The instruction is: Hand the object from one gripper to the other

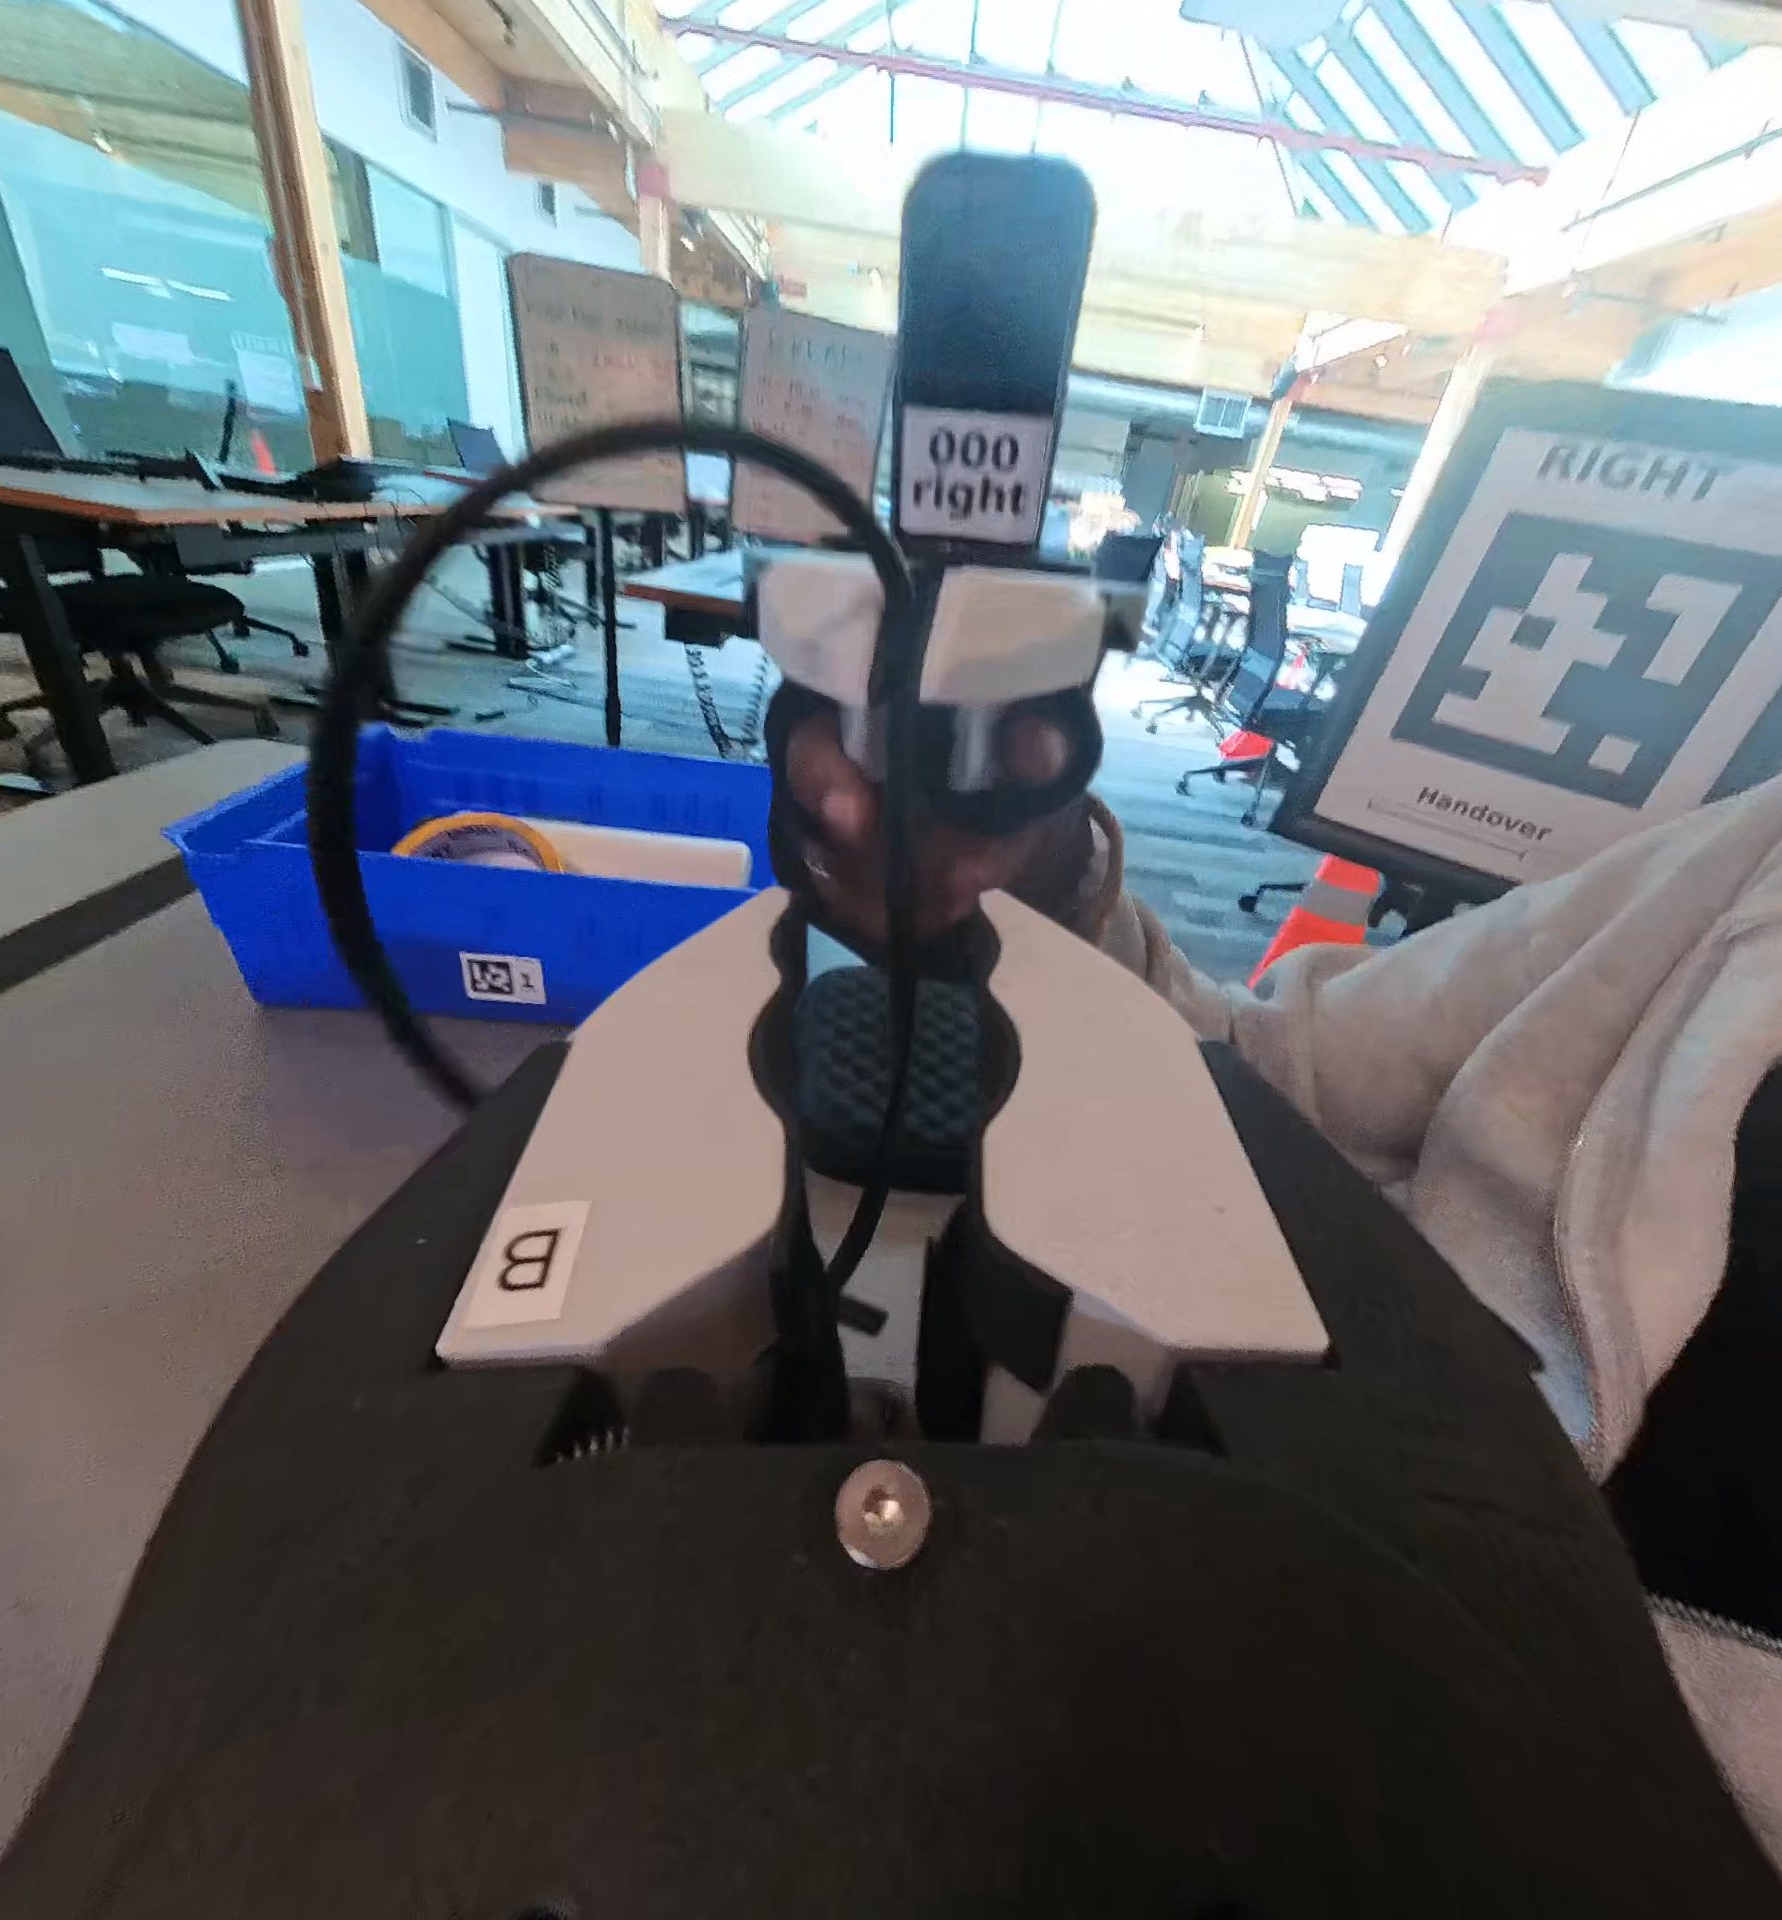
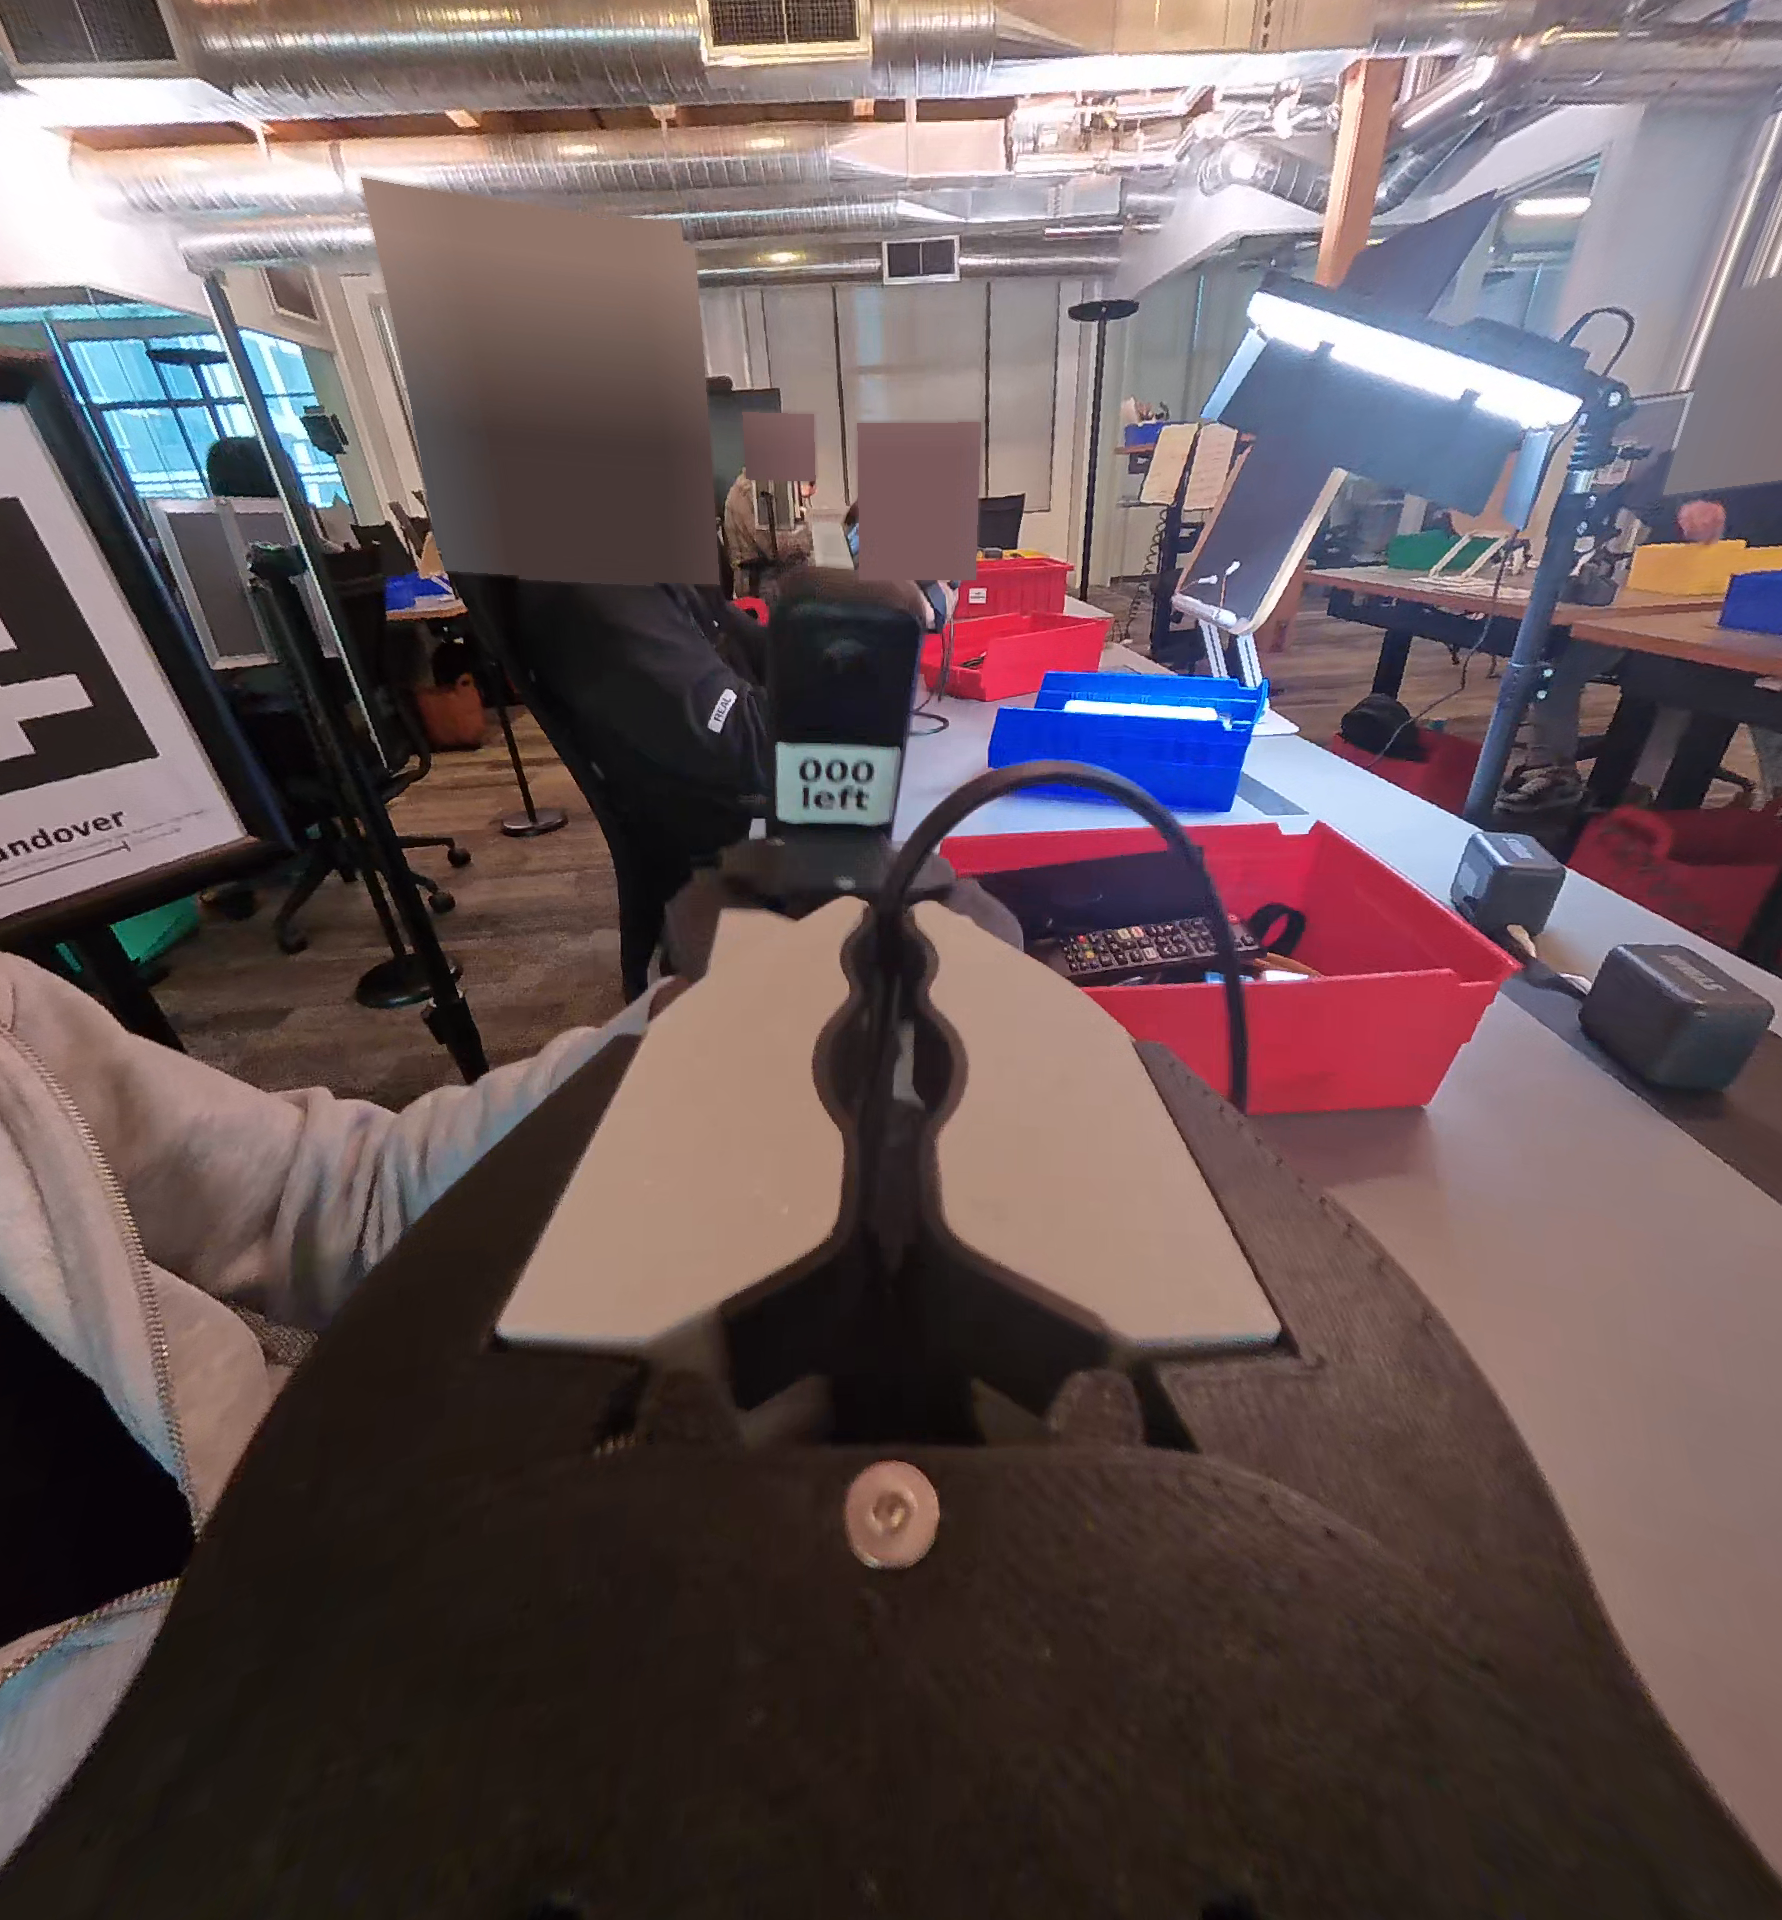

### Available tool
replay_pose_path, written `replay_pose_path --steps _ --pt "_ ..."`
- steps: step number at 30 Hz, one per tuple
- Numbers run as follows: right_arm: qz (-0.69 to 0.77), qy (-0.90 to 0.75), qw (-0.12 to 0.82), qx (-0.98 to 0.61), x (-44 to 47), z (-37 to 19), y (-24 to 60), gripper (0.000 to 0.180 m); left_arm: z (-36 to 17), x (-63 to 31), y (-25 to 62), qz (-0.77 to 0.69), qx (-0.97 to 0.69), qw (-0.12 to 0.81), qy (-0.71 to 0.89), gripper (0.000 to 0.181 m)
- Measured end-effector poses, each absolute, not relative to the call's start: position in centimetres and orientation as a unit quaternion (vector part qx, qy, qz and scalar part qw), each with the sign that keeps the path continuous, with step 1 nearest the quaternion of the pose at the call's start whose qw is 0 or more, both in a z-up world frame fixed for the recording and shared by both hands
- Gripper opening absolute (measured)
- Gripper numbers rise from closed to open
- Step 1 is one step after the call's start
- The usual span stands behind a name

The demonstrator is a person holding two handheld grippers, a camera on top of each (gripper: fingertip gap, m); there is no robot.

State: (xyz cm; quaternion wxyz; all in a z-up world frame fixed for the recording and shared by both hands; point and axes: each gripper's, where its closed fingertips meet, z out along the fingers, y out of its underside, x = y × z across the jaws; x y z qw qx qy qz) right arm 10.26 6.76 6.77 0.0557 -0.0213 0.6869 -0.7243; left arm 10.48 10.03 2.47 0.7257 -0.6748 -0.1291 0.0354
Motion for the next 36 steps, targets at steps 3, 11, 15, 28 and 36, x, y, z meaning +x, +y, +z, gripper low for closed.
replay_pose_path --steps 3,11,15,28,36 --pt "-0.73 0.681 0.058 -0.02 10.4 7.1 6.8 0.004 2.4 10.6 10.8 0.03 -0.683 0.721 -0.115 0.006" --pt "-0.727 0.682 0.081 -0.013 10.7 4.3 7.7 0.037 6.0 10.0 9.8 0.05 -0.664 0.738 -0.114 0.008" --pt "-0.709 0.702 0.07 -0.017 10.6 2.5 6.7 0.004 6.9 9.7 9.8 0.055 -0.657 0.742 -0.119 0.006" --pt "-0.741 0.667 0.073 -0.001 10.0 6.2 6.8 0.006 1.5 10.1 10.7 0.031 -0.684 0.719 -0.119 0.006" --pt "-0.71 0.697 0.093 -0.026 10.9 1.9 7.0 0.041 5.5 9.8 9.1 0.036 -0.664 0.737 -0.123 0.005"
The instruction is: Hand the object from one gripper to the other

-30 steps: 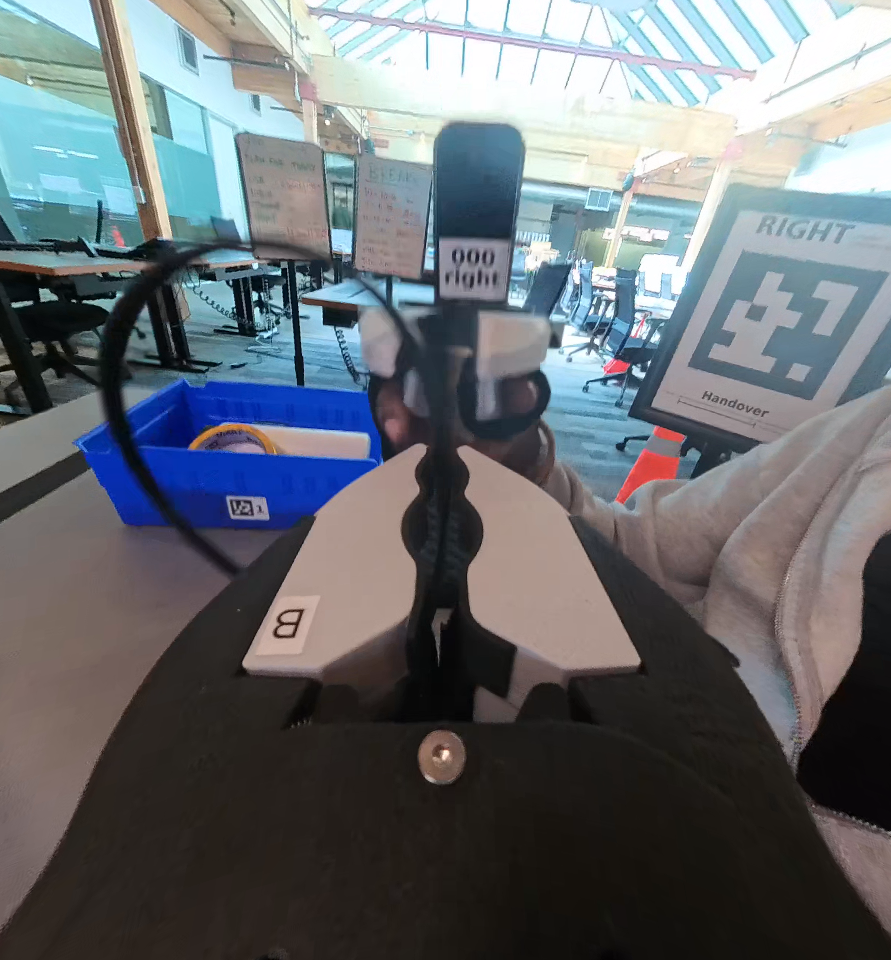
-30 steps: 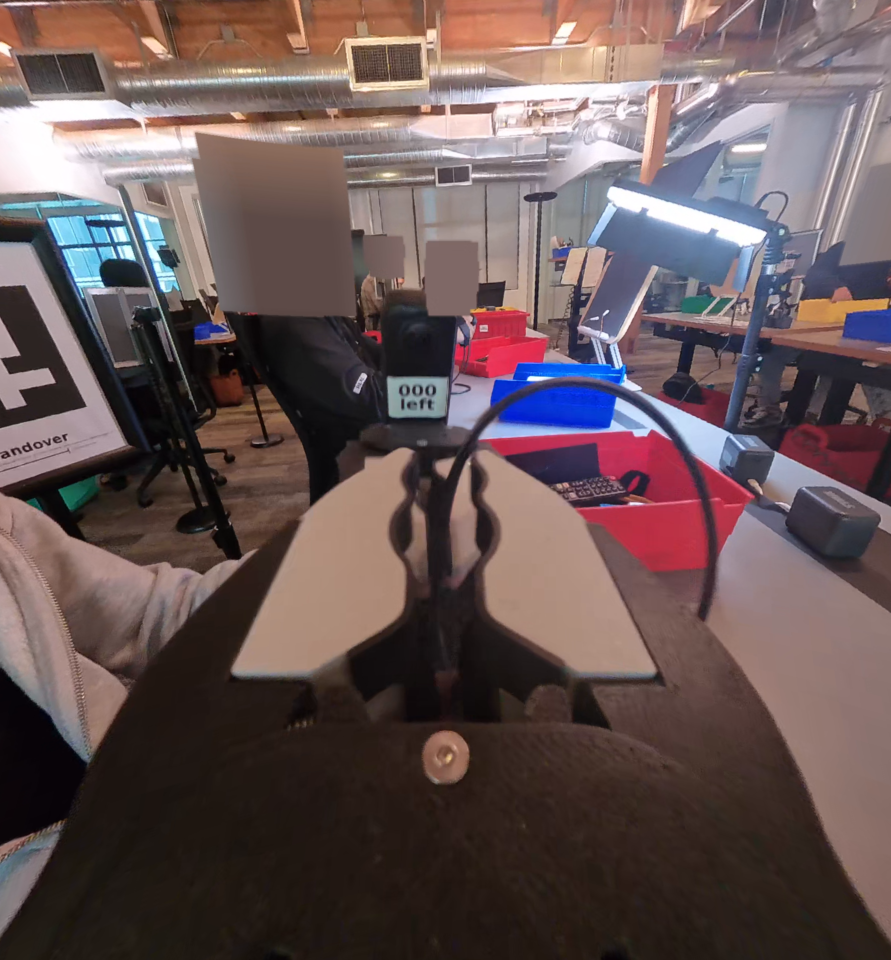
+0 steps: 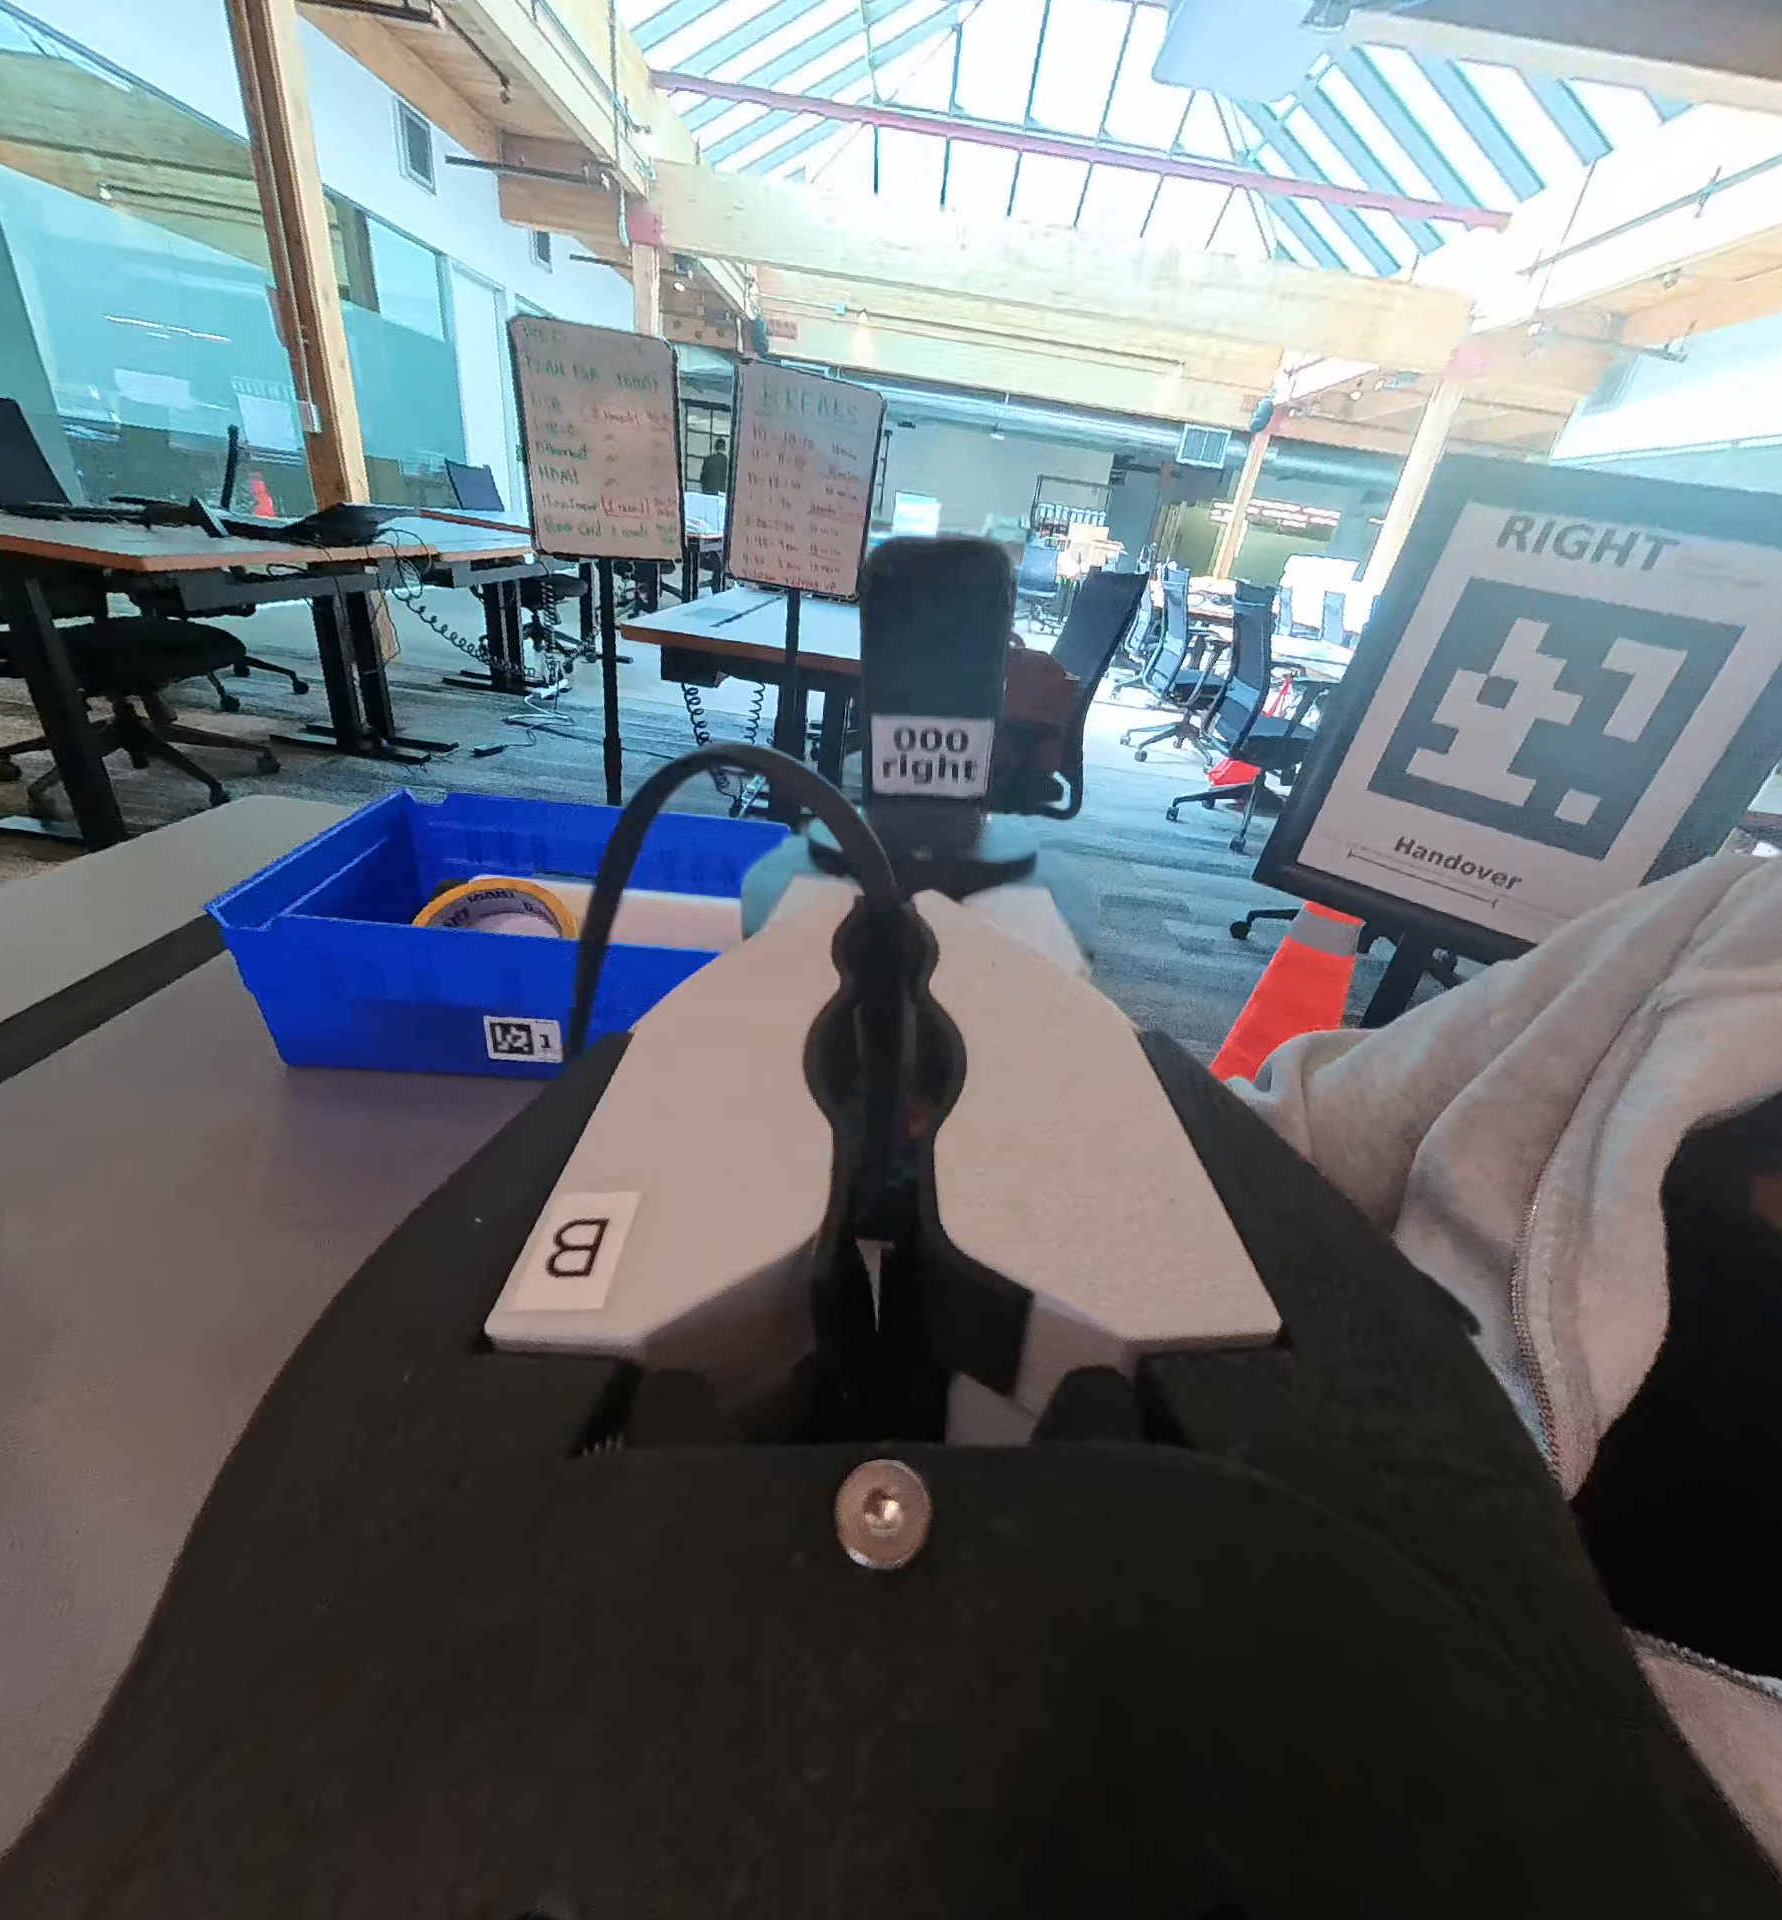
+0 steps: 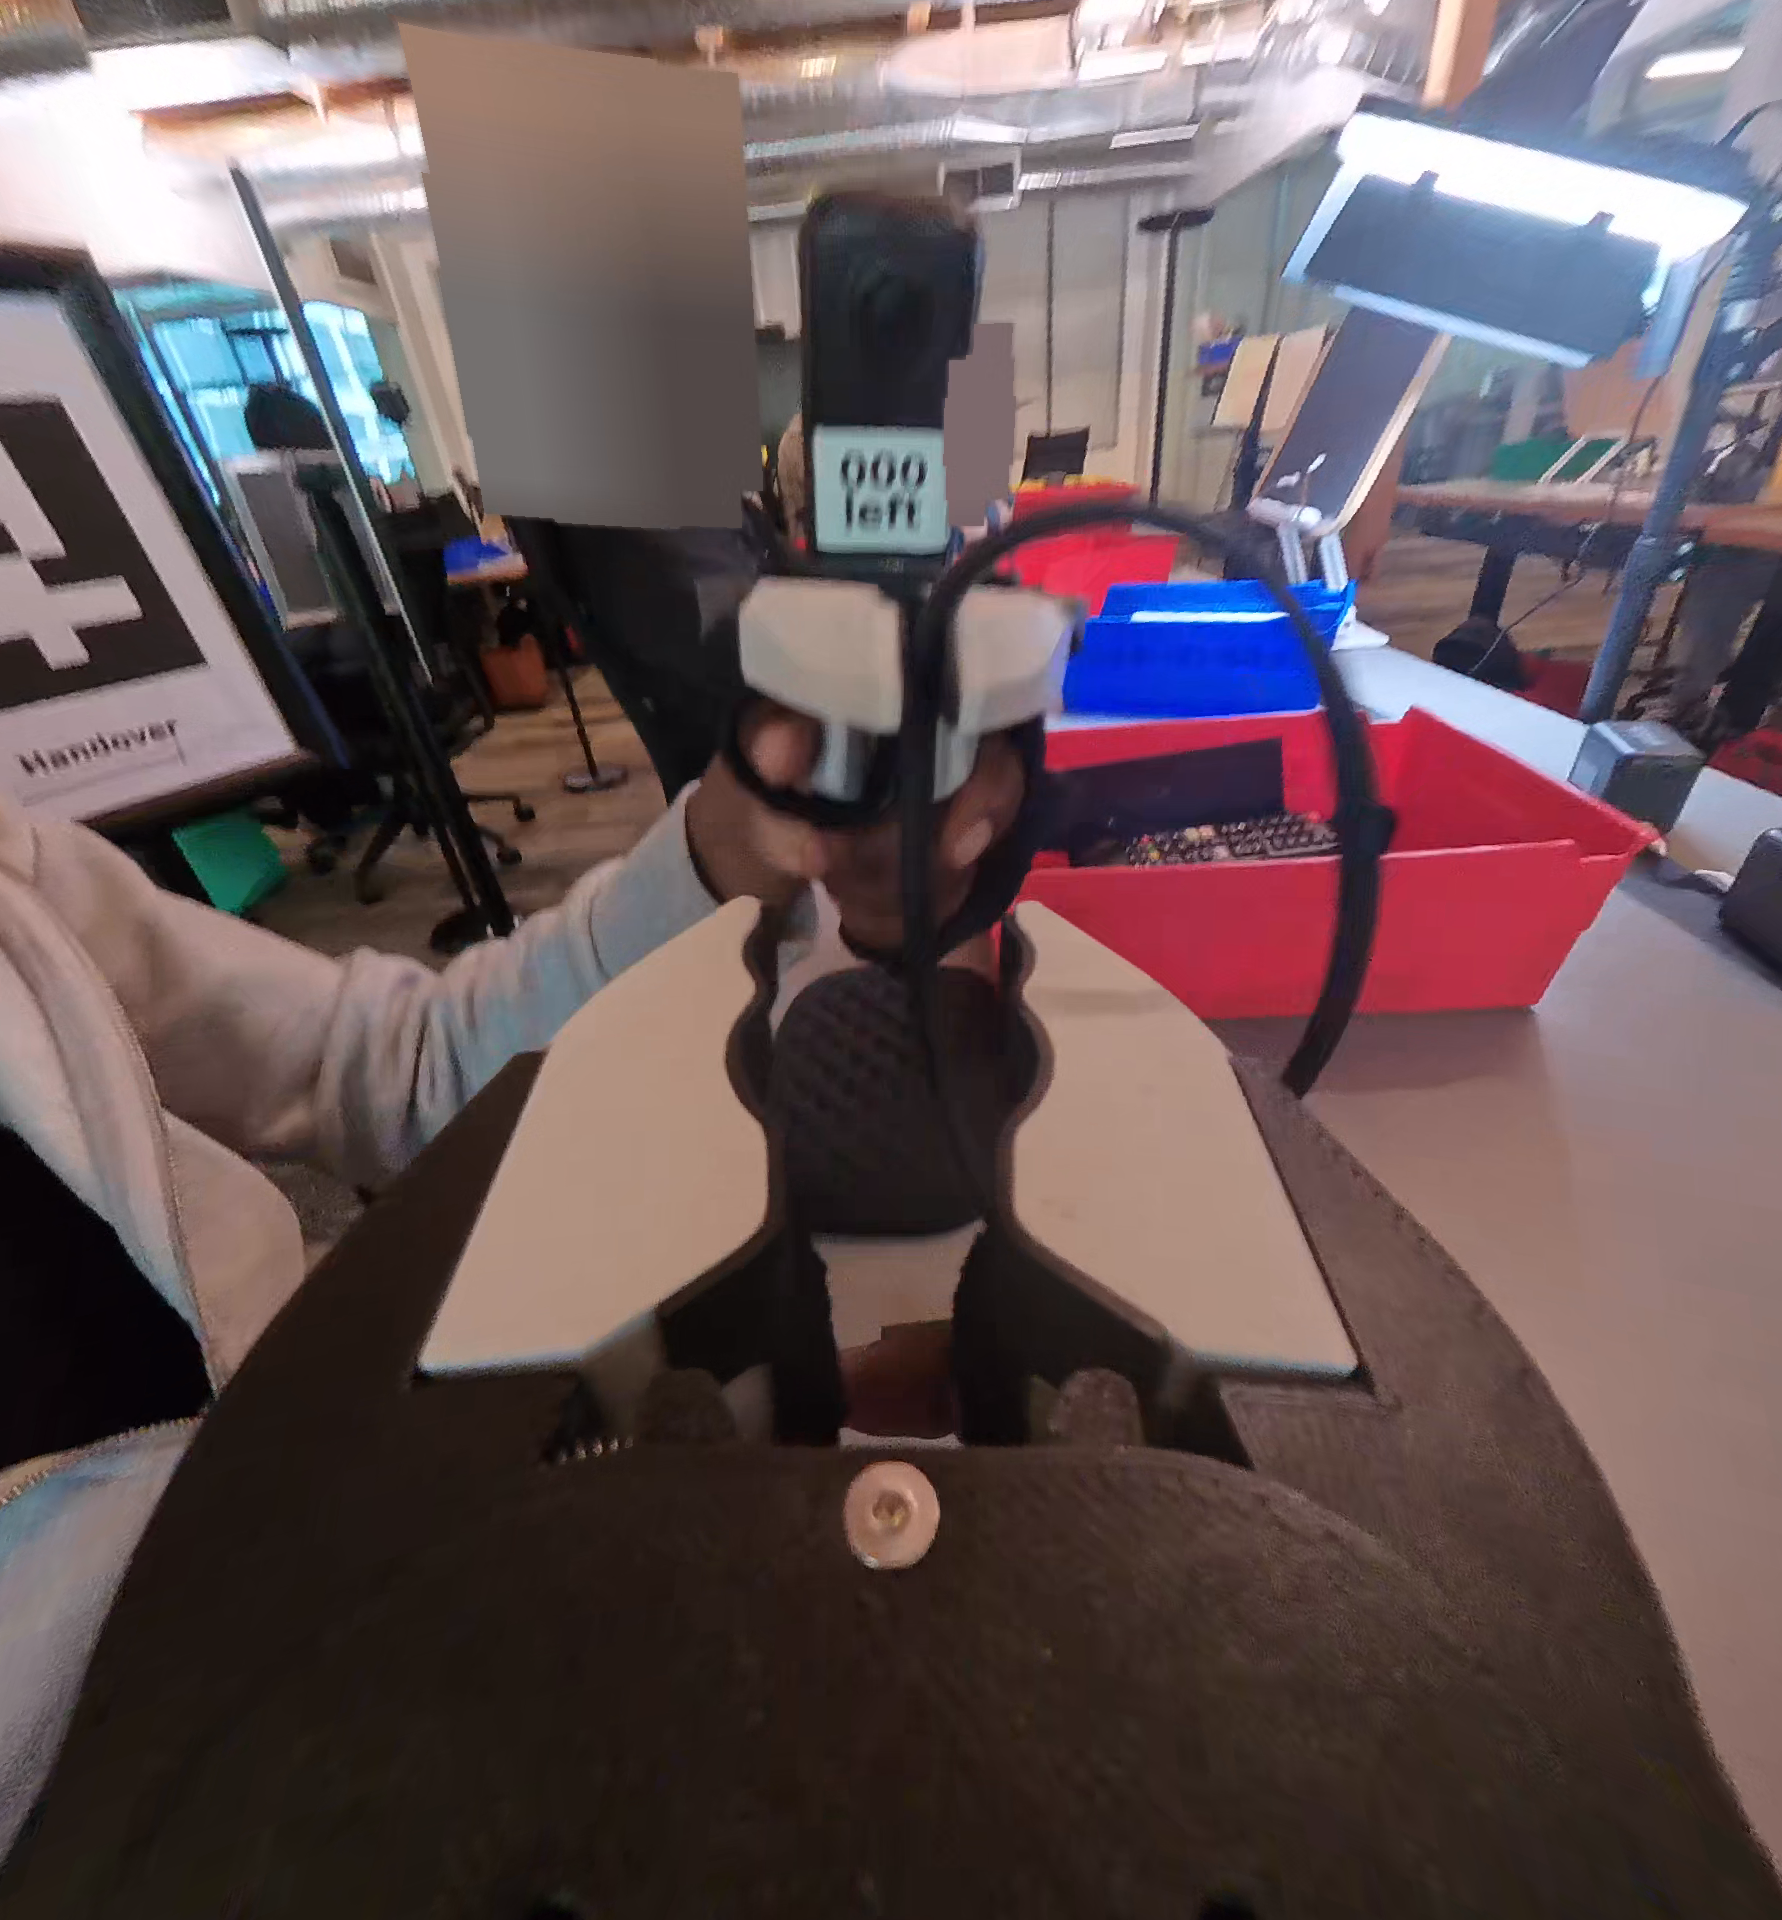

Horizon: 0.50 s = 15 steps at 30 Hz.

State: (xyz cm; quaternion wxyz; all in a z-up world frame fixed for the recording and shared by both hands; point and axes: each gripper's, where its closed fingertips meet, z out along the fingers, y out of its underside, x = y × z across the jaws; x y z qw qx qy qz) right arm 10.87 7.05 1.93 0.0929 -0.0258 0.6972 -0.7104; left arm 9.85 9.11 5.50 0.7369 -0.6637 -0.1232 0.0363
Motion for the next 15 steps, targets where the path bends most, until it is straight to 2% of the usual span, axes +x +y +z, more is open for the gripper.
replay_pose_path --steps 2,3,4,7,9,11,12,14,15 --pt "-0.697 0.712 0.082 -0.039 11.2 1.0 6.4 0.022 5.9 9.7 9.1 0.037 -0.658 0.741 -0.125 0.005" --pt "-0.695 0.715 0.071 -0.04 11.1 1.0 6.1 0.006 6.1 9.7 9.1 0.035 -0.655 0.745 -0.126 0.006" --pt "-0.694 0.716 0.064 -0.04 11.0 1.2 5.9 0.006 6.2 9.5 9.0 0.036 -0.647 0.75 -0.131 0.009" --pt "-0.709 0.7 0.081 -0.024 10.8 3.0 6.0 0.005 5.1 9.7 8.6 0.033 -0.643 0.754 -0.133 0.036" --pt "-0.719 0.689 0.088 -0.011 10.3 4.1 6.3 0.005 3.6 10.3 8.6 0.022 -0.647 0.752 -0.126 0.04" --pt "-0.723 0.685 0.094 -0.004 10.1 4.9 6.3 0.005 1.7 10.3 9.1 0.033 -0.667 0.733 -0.129 0.04" --pt "-0.724 0.683 0.1 -0.003 10.2 5.2 6.3 0.005 1.0 10.3 9.6 0.037 -0.678 0.723 -0.126 0.034" --pt "-0.726 0.68 0.105 -0.004 10.5 5.6 6.1 0.005 0.7 10.6 10.2 0.034 -0.684 0.72 -0.115 0.006" --pt "-0.729 0.676 0.102 -0.005 10.6 5.8 6.1 0.005 1.0 10.6 10.3 0.035 -0.682 0.722 -0.115 0.005"
